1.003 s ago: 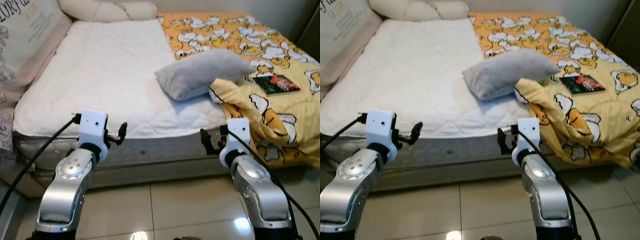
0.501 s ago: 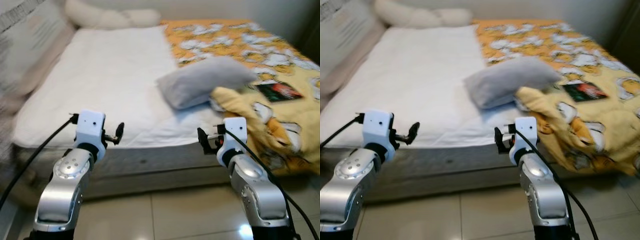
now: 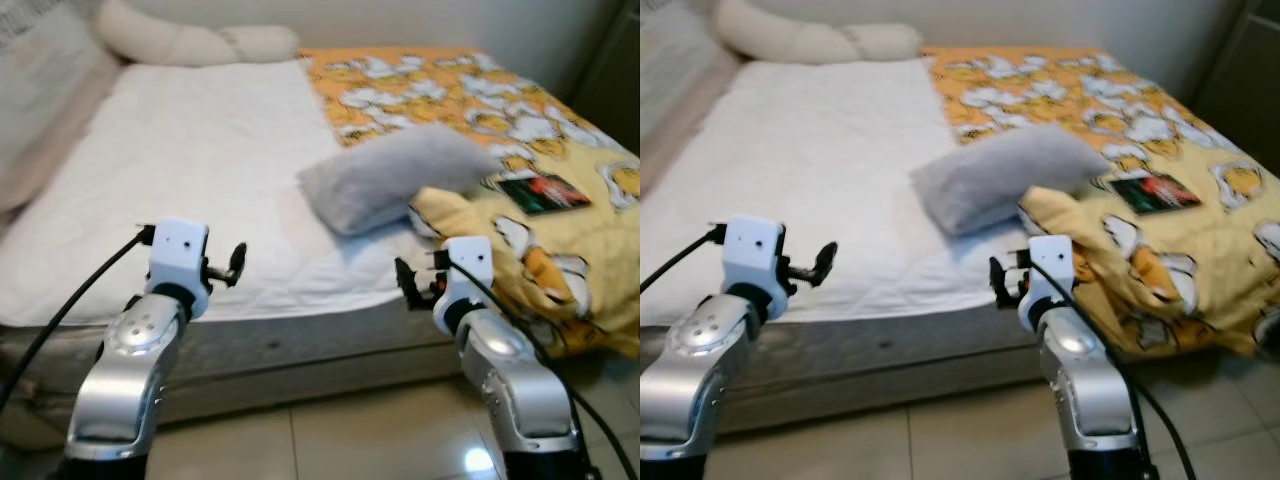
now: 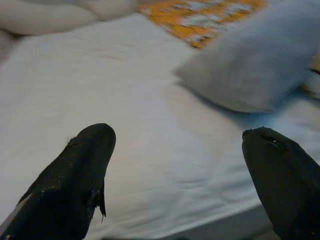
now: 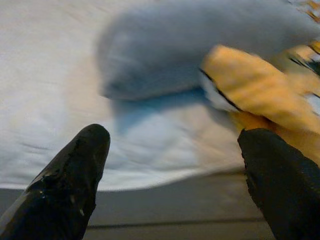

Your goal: Clean up the room

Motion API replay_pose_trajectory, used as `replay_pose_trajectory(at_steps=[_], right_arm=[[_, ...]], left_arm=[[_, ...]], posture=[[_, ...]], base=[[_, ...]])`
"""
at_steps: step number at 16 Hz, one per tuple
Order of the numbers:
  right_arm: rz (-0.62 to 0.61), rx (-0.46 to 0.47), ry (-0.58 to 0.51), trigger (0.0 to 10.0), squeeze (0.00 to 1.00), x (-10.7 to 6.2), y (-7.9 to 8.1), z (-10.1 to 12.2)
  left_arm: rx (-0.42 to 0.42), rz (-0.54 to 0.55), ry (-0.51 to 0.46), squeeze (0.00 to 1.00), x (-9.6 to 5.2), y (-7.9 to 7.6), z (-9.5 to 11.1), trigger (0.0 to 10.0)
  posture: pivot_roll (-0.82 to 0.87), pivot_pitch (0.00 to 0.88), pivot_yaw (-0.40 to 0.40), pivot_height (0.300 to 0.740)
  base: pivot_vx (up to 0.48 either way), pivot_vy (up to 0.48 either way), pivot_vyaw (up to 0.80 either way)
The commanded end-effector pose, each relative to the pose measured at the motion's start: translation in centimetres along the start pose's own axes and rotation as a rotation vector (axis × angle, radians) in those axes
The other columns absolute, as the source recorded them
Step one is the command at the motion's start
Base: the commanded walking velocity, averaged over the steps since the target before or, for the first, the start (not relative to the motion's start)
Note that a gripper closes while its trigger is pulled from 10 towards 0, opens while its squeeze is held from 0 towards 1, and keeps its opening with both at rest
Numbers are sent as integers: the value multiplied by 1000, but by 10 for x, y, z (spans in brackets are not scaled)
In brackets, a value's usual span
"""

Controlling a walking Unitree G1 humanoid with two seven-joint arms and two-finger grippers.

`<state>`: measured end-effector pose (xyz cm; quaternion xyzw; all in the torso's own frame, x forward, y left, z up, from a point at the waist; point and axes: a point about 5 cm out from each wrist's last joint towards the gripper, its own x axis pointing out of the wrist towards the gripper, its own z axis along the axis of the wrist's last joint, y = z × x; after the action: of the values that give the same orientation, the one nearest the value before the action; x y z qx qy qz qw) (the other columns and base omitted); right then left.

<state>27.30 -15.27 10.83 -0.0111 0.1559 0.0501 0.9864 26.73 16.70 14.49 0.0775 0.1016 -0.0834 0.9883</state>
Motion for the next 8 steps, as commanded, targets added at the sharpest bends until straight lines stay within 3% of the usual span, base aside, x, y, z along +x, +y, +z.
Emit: replay_pose_trajectory(at_steps=[1, 8], right_arm=[[-4, 3, -25, 10000, 0, 1, -1, 7], [-3, 3, -24, 10000, 0, 1, -1, 7]], left_arm=[[12, 5, -3, 0, 0, 1, 2, 10000], [24, 6, 9, 0, -1, 2, -1, 10000]], posture=[[-47, 0, -7, 740], [-51, 0, -3, 740]], base=[[304, 0, 0], [305, 0, 0]])
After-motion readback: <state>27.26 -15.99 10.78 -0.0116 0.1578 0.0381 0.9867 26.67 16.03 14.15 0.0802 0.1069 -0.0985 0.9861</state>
